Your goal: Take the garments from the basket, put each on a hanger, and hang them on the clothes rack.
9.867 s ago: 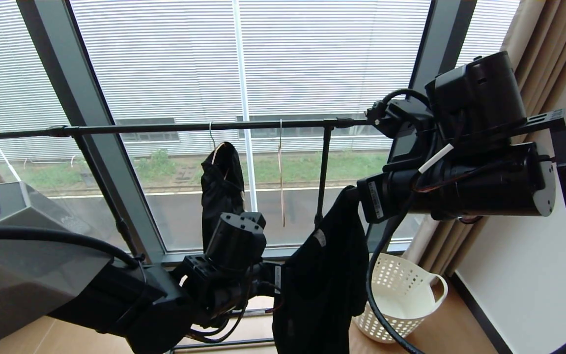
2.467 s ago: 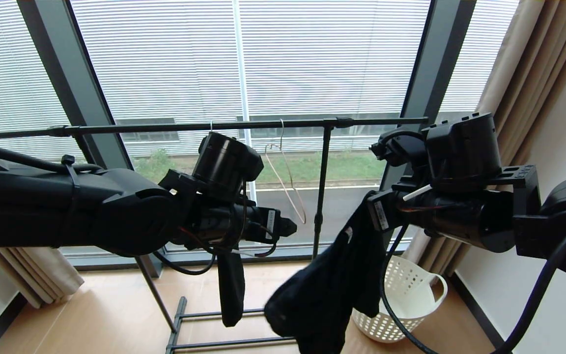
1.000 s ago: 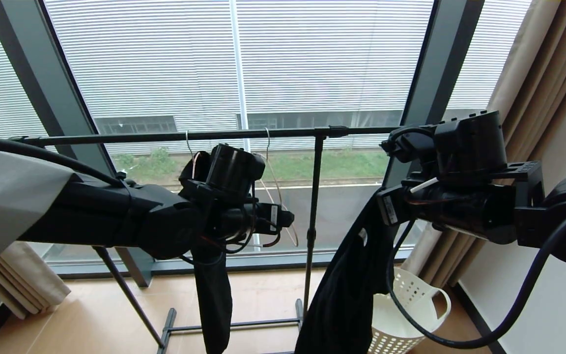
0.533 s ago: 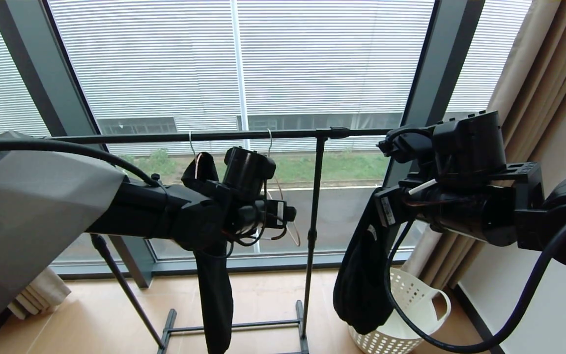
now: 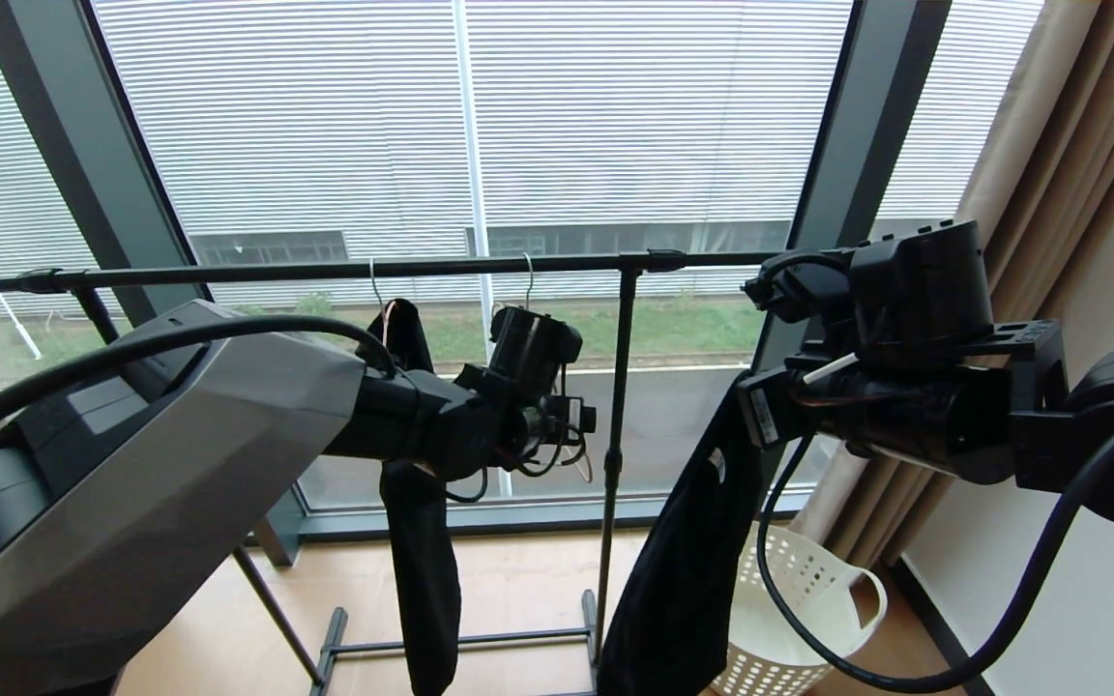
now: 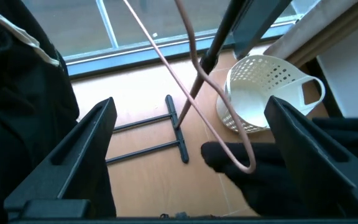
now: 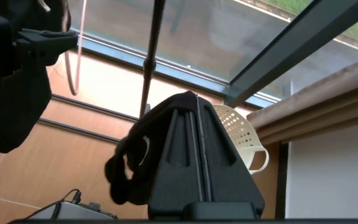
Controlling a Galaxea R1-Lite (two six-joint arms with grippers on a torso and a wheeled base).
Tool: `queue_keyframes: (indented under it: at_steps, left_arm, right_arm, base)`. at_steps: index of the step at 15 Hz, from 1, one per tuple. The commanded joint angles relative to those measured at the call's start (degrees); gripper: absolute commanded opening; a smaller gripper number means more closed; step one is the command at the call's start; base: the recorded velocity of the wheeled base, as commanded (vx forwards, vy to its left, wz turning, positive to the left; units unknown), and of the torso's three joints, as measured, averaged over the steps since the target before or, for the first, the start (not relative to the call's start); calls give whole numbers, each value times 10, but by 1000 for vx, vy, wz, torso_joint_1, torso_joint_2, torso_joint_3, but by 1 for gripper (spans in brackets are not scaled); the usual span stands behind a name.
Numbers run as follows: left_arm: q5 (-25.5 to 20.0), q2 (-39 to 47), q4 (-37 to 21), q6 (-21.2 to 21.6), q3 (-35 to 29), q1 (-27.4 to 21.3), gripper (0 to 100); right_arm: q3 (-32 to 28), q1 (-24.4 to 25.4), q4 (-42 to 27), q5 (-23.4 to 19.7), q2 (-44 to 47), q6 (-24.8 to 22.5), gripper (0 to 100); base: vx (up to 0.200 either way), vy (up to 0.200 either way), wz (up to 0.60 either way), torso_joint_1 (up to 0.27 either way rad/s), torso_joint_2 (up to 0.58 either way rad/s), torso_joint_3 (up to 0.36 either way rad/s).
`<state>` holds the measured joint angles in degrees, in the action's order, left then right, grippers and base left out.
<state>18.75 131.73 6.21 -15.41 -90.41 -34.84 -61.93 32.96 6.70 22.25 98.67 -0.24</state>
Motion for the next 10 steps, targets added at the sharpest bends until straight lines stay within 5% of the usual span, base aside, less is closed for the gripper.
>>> queue_keyframes:
  at_steps: [1,10]
  left_arm:
    - [5,16,-3,-1,-12,5,100]
    - [30,33,-7,1,-50,23,100]
  right_arm:
    - [0,0,1,0,2,0,0]
    - [0,0,1,0,8,0,0]
  base:
    - [0,0,0,0,0,0]
    - [0,0,0,0,0,0]
